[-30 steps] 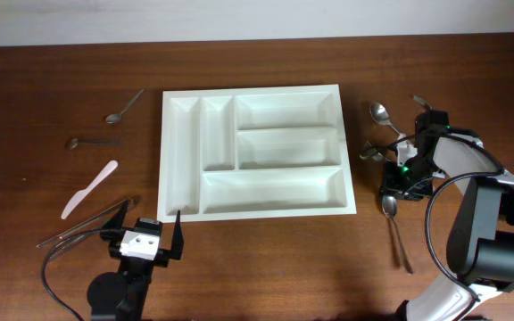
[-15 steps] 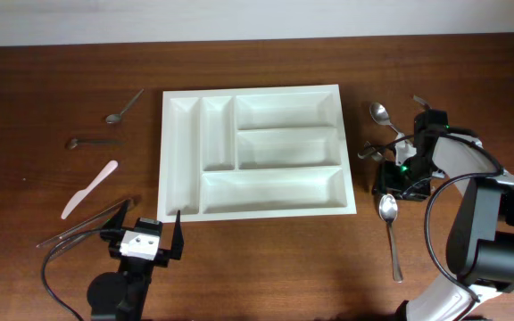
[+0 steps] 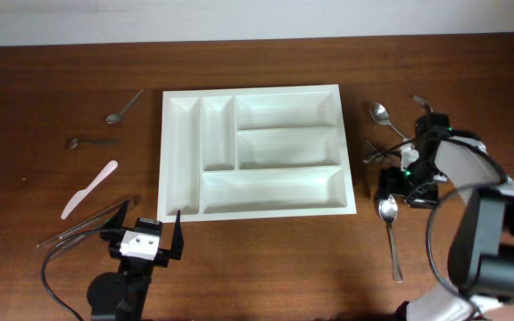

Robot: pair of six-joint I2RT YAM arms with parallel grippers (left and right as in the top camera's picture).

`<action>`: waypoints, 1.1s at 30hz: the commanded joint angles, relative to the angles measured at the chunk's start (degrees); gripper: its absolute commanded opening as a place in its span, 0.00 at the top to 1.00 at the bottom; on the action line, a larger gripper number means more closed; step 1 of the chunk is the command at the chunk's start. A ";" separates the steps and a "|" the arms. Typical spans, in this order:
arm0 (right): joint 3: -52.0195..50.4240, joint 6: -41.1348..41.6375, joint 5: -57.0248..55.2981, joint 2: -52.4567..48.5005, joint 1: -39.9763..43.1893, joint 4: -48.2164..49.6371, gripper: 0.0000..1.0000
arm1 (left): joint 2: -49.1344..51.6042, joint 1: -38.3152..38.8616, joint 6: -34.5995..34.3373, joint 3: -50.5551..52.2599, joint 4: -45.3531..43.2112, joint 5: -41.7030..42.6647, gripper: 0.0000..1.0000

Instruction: Pack container

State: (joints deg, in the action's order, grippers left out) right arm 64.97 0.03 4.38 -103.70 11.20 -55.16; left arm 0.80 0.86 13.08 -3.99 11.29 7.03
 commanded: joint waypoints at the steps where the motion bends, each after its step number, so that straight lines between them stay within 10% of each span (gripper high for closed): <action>1: 0.17 2.05 -4.48 8.00 -0.31 -1.11 0.20 | -0.46 0.04 0.09 0.52 -0.17 0.22 0.01; 33: -22.86 18.58 -7.08 15.21 -6.58 11.74 0.26 | -0.46 0.04 0.07 0.52 -0.17 0.20 0.01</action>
State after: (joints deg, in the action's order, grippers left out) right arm 43.16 16.34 -0.84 -89.25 4.93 -44.45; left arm 0.80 0.86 13.08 -3.97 11.29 7.03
